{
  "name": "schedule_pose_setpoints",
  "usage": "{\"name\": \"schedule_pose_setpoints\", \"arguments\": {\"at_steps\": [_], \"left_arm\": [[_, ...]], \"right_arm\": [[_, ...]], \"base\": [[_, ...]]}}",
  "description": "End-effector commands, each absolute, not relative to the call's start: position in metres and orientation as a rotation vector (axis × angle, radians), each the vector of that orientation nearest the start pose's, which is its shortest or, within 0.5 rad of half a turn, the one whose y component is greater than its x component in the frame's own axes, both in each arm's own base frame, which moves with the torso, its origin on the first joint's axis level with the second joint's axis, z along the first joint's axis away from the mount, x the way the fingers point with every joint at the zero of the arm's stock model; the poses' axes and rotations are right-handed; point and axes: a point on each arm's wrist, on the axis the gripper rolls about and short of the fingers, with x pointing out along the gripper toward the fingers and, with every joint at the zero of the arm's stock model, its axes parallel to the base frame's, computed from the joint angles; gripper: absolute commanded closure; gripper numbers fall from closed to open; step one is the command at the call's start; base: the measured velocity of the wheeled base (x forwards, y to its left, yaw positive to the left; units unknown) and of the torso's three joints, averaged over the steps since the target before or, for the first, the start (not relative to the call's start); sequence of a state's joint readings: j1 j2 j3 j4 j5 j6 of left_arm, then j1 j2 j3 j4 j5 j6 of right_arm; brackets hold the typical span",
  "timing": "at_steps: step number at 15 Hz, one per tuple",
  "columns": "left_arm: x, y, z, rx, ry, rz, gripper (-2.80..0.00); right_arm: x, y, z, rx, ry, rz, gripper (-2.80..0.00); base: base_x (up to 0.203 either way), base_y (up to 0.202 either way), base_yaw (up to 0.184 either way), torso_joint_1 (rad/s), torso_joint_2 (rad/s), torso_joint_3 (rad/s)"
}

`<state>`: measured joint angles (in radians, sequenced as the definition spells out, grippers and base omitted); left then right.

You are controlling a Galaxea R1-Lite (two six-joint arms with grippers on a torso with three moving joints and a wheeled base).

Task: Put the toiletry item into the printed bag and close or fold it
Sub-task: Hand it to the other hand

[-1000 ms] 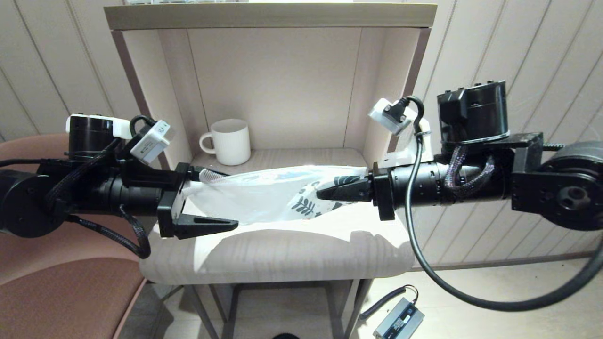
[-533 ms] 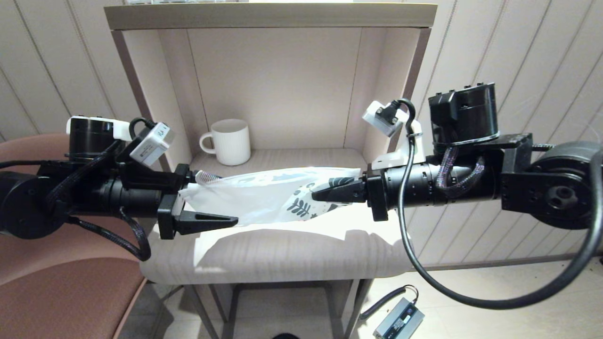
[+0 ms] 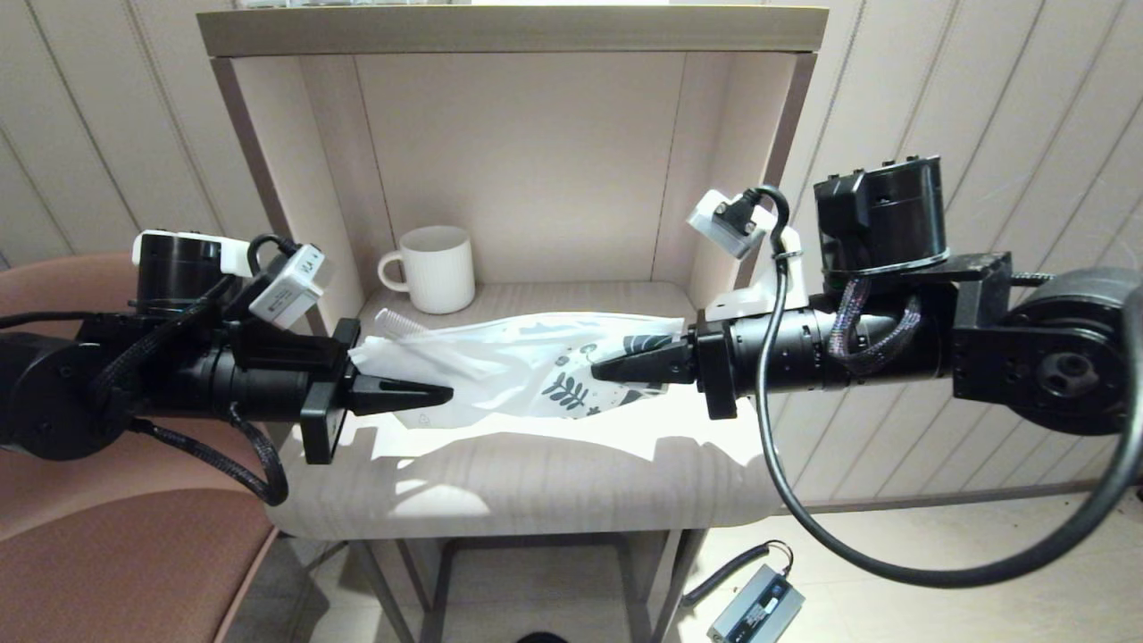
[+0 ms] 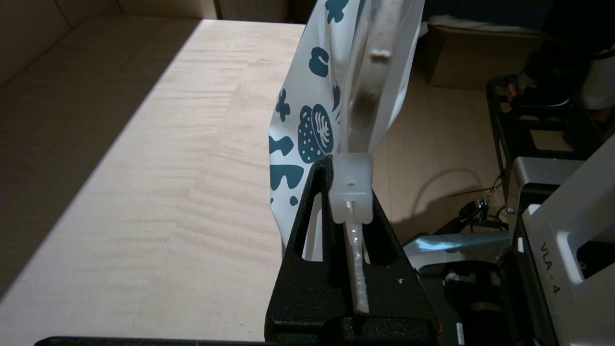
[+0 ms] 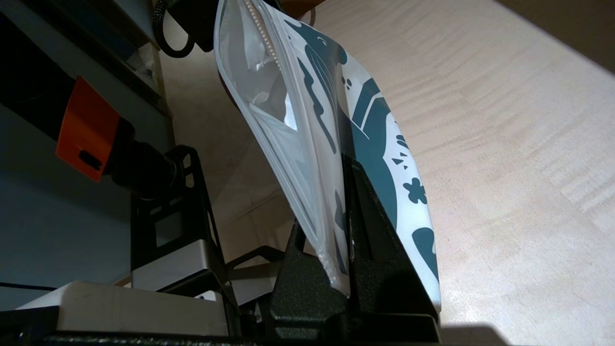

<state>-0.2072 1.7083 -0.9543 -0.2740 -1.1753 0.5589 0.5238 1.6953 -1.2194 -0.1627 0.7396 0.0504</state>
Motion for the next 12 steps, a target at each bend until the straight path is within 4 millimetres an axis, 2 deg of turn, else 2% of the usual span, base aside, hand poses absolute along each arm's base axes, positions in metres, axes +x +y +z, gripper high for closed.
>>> {"name": "schedule_pose_setpoints", "arguments": {"at_steps": [1, 12], "left_arm": [[0.2885, -0.0819, 0.1912, 0.22, 0.064, -1.433, 0.0], [0.2886, -0.0833, 0.1908, 0.219, 0.066, -1.436, 0.0]], "right_arm": [[0.2678, 0.1731, 0.2554, 0.079, 0.362, 1.251, 0.0], [0.2667, 0.1731, 0.2522, 0.065, 0.415, 1.223, 0.0]], "base": [[0.0, 0.0, 0.0, 0.0, 0.0, 0.0], [0.0, 0.0, 0.0, 0.0, 0.0, 0.0]]}}
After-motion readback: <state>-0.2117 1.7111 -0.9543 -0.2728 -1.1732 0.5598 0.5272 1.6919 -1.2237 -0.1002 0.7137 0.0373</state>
